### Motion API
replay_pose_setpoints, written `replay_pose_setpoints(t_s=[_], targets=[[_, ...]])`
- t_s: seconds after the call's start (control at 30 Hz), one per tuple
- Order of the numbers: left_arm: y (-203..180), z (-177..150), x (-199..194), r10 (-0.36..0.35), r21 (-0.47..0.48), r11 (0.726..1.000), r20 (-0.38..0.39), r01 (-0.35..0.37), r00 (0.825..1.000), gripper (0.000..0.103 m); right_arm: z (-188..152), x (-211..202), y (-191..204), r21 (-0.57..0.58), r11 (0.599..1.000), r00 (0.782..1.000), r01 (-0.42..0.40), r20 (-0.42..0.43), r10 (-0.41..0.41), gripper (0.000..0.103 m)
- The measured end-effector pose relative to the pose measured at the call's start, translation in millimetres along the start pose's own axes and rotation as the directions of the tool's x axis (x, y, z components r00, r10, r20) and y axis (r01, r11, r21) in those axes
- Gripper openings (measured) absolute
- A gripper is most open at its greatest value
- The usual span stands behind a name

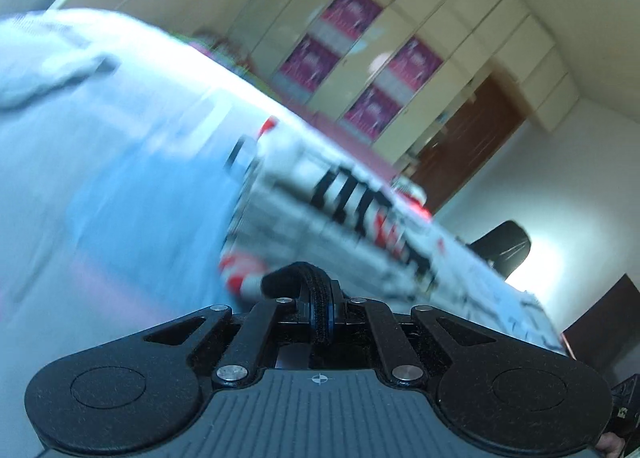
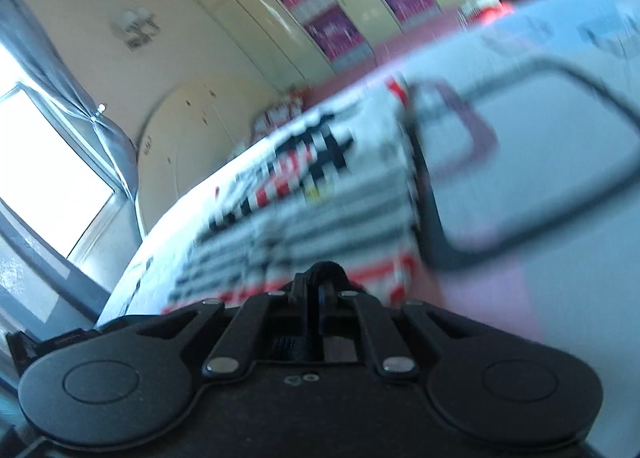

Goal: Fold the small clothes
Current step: 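Lift the hem with both grippers and fold it over toward the black collar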

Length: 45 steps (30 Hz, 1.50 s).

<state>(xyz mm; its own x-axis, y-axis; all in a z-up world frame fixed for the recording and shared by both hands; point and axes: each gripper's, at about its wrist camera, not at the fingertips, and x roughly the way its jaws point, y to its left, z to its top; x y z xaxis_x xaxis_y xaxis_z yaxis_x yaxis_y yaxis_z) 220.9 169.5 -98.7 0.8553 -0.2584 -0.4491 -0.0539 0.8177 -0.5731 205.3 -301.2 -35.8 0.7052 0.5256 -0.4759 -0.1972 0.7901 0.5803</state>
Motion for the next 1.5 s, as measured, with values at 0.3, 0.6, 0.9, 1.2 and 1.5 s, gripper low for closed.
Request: replay_pose_setpoints(t_s=[0.3,0.6,0.9,1.2,1.5], targets=[[-22.7,127.7,123.8,-0.094,0.081,0.992,0.019,0.092,0.995,0.005,119.1,82.9,14.8,-0.076,0.995,0.994,0.059,0.092,-0.052,0.006],[-2.6,200.5,274.0,-0.054,0.108,0.992,-0.085,0.063,0.995,0.005,197.7,201.9,-19.8,0.001,0.994,0.993,0.11,0.045,-0.11,0.006],[3.7,208.7,333.3,-0.011,0.226,0.973,-0.113,0.036,0.994,0.017,218.8,266.2,-52.1,0.079,0.973,0.969,0.217,0.103,-0.224,0.027],[9.4,214.3,332.0,0.055,0.341,0.94,-0.097,-0.018,0.994,0.042,203.0,306.5,-24.9,-0.203,0.929,0.949,0.308,0.003,-0.314,0.045],[-6.9,201.3,368.3,0.109,0.507,0.862,-0.229,0.023,0.967,0.008,191.7,340.3,-10.4,-0.415,0.819,0.9,0.397,-0.002,-0.437,0.006]])
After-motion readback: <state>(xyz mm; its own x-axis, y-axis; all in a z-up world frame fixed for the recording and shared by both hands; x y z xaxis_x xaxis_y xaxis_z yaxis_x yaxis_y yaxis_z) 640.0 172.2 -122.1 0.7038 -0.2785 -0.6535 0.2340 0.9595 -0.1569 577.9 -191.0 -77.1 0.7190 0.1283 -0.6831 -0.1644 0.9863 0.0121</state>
